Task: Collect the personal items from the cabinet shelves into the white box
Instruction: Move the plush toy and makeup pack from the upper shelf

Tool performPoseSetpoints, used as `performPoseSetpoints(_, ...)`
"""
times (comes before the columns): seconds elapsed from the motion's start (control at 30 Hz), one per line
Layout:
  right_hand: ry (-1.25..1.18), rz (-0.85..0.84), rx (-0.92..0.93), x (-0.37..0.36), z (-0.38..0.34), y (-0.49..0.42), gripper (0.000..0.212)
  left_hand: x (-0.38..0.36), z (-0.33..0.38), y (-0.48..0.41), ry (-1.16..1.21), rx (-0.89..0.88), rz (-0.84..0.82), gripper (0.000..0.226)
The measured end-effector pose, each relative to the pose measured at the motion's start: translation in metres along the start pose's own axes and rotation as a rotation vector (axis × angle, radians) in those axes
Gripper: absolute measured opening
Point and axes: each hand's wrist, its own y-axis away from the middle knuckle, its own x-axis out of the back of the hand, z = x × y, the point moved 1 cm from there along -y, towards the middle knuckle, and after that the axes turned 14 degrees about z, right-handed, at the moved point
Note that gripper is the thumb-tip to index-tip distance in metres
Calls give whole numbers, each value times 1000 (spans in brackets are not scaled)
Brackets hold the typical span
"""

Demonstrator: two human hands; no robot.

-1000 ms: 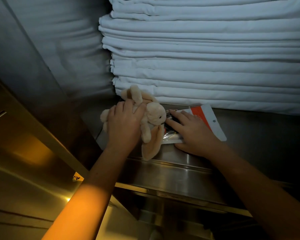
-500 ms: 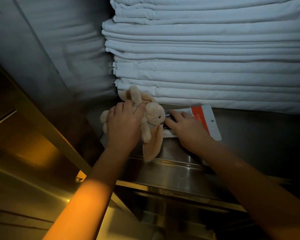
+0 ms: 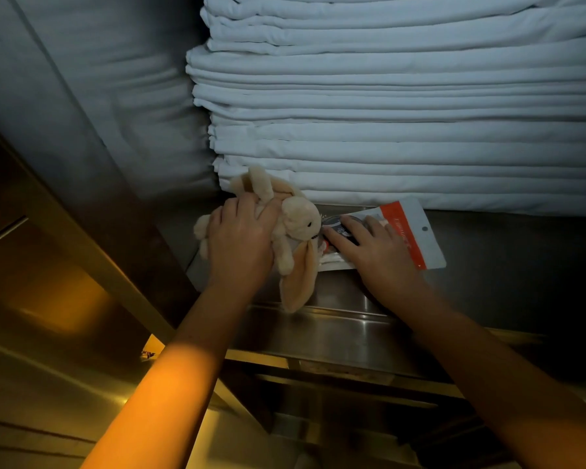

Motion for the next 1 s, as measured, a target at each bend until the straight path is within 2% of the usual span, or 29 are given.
performPoseSetpoints(0.4, -47, 31, -57, 31, 16, 50, 78, 29, 45, 27, 78, 7, 81, 35)
performPoseSetpoints(0.67, -75, 7, -51, 39, 11, 75, 77, 45, 57, 53, 65, 54, 38, 41)
performPoseSetpoints(0.87, -119, 82, -41, 45, -6, 91, 73, 57, 49, 76, 6, 115, -20, 51)
performPoseSetpoints(1.0, -108, 122, -8, 51, -28, 99, 73, 76, 42, 89, 15, 68, 59, 33)
